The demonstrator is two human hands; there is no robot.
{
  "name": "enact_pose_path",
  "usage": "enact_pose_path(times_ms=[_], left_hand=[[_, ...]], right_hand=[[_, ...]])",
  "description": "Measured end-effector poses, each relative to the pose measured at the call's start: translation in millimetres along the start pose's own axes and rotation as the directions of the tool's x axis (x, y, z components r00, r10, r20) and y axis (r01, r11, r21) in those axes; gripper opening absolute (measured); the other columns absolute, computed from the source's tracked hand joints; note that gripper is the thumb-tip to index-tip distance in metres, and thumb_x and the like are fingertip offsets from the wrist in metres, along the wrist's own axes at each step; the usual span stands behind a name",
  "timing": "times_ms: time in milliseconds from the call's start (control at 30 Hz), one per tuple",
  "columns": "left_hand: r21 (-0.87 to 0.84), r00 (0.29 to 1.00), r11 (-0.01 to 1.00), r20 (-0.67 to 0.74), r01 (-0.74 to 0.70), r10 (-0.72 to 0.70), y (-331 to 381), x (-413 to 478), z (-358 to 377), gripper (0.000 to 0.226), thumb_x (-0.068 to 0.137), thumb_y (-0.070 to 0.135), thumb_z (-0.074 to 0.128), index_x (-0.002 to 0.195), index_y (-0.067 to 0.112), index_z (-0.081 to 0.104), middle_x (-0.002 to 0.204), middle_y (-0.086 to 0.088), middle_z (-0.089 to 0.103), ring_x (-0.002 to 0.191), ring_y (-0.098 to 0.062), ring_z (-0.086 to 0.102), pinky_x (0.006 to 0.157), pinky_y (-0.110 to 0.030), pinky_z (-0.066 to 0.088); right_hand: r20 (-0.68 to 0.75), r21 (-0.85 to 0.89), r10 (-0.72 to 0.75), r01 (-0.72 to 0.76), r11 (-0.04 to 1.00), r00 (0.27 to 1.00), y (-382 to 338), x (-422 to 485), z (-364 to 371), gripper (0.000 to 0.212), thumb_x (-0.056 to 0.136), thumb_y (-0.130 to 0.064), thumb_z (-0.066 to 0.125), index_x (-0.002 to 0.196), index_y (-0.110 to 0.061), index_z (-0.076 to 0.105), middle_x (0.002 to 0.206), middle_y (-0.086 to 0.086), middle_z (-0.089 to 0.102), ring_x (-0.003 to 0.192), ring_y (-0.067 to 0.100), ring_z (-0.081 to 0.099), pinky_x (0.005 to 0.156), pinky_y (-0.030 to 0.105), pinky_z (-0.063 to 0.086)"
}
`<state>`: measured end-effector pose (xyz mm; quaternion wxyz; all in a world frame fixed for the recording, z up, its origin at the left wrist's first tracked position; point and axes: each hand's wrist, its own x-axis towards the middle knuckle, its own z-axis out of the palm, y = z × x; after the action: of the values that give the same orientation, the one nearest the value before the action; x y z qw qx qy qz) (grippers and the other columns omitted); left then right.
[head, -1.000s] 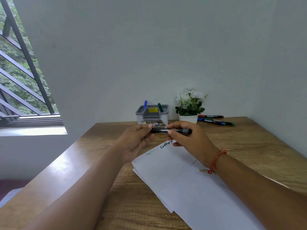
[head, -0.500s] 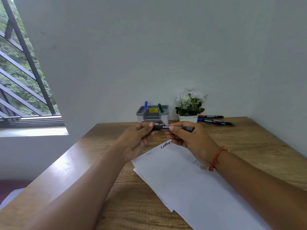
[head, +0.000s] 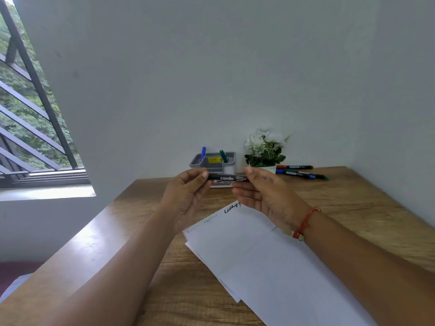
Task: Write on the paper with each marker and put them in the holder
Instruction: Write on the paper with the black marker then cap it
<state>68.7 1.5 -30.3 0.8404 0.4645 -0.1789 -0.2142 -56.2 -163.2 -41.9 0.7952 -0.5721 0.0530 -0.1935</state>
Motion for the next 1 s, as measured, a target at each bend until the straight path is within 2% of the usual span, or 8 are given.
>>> enact_pose_path(times_ms=[67, 133, 267, 400, 500, 567, 767, 1000], left_hand=[[-0.018, 0.996, 0.999, -0.072, -0.047, 0.046, 5, 3, -4, 0.010, 0.085, -0.002, 0.067, 0.094, 0.002, 0.069, 0.100, -0.014, 0.073, 0.092, -0.020, 0.073, 0.081, -0.025, 0.060], [-0.008, 0.979, 0.990, -0.149, -0.139, 0.136, 13, 6, -10, 0.012, 0.086, -0.003, 0.067, 0.097, 0.003, 0.067, 0.097, -0.011, 0.072, 0.094, -0.019, 0.073, 0.086, -0.026, 0.059], [0.209, 0.865, 0.910, -0.295, -0.357, 0.407, 26, 12, -20, 0.020, 0.086, 0.003, 0.073, 0.102, 0.006, 0.062, 0.093, -0.008, 0.070, 0.092, -0.017, 0.072, 0.095, -0.033, 0.056], [0.489, 0.716, 0.768, -0.347, -0.413, 0.606, 41, 28, -23, 0.016, 0.082, 0.013, 0.079, 0.089, 0.019, 0.066, 0.090, -0.002, 0.075, 0.091, -0.017, 0.073, 0.094, -0.038, 0.057], [0.634, 0.656, 0.656, -0.295, -0.410, 0.695, 53, 45, -15, 0.014, 0.082, 0.017, 0.078, 0.088, 0.022, 0.066, 0.086, 0.006, 0.074, 0.086, -0.008, 0.071, 0.090, -0.034, 0.057], [0.727, 0.634, 0.564, -0.230, -0.393, 0.738, 59, 54, -8, 0.012, 0.084, 0.018, 0.076, 0.090, 0.018, 0.066, 0.085, 0.011, 0.071, 0.082, -0.002, 0.068, 0.086, -0.026, 0.055], [0.865, 0.714, 0.369, -0.017, -0.341, 0.700, 52, 82, 1, 0.007, 0.088, 0.010, 0.071, 0.090, 0.010, 0.064, 0.085, 0.003, 0.067, 0.079, -0.001, 0.062, 0.067, -0.007, 0.043], [0.927, 0.806, 0.272, 0.053, -0.260, 0.590, 34, 102, -5, 0.007, 0.091, 0.010, 0.066, 0.096, 0.010, 0.071, 0.094, -0.002, 0.071, 0.088, -0.015, 0.065, 0.083, -0.027, 0.051]], right_hand=[[-0.100, -0.140, -0.047, 0.032, 0.990, 0.994, 1, 2, -3, 0.029, 0.098, -0.042, 0.058, 0.118, -0.021, 0.062, 0.110, 0.012, 0.076, 0.103, 0.023, 0.074, 0.084, 0.034, 0.062], [-0.163, -0.378, -0.155, 0.083, 0.922, 0.974, 4, 4, -9, 0.028, 0.101, -0.043, 0.053, 0.121, -0.024, 0.059, 0.112, 0.007, 0.074, 0.104, 0.019, 0.072, 0.085, 0.035, 0.061], [-0.042, -0.767, -0.297, 0.159, 0.622, 0.954, 8, 1, -14, 0.044, 0.099, -0.052, 0.051, 0.132, -0.024, 0.060, 0.113, -0.004, 0.073, 0.108, 0.011, 0.068, 0.094, 0.039, 0.057], [0.066, -0.880, -0.306, 0.199, 0.431, 0.950, 3, -6, -8, 0.041, 0.101, -0.045, 0.052, 0.135, -0.023, 0.058, 0.105, -0.013, 0.071, 0.099, 0.006, 0.064, 0.087, 0.029, 0.052], [0.095, -0.902, -0.296, 0.208, 0.379, 0.950, 1, -7, -7, 0.041, 0.102, -0.046, 0.051, 0.135, -0.023, 0.057, 0.100, -0.018, 0.067, 0.093, 0.001, 0.060, 0.079, 0.024, 0.048], [0.098, -0.909, -0.301, 0.208, 0.361, 0.949, 0, -7, -8, 0.042, 0.101, -0.047, 0.051, 0.135, -0.023, 0.057, 0.105, -0.014, 0.071, 0.092, 0.002, 0.059, 0.078, 0.025, 0.048], [0.111, -0.922, -0.301, 0.211, 0.324, 0.947, -4, -6, -11, 0.041, 0.100, -0.048, 0.052, 0.132, -0.023, 0.059, 0.114, -0.009, 0.073, 0.096, 0.005, 0.063, 0.084, 0.030, 0.053], [0.139, -0.934, -0.299, 0.225, 0.278, 0.944, -2, -4, -13, 0.041, 0.100, -0.049, 0.052, 0.130, -0.022, 0.059, 0.118, -0.007, 0.071, 0.106, 0.011, 0.065, 0.087, 0.035, 0.055]])
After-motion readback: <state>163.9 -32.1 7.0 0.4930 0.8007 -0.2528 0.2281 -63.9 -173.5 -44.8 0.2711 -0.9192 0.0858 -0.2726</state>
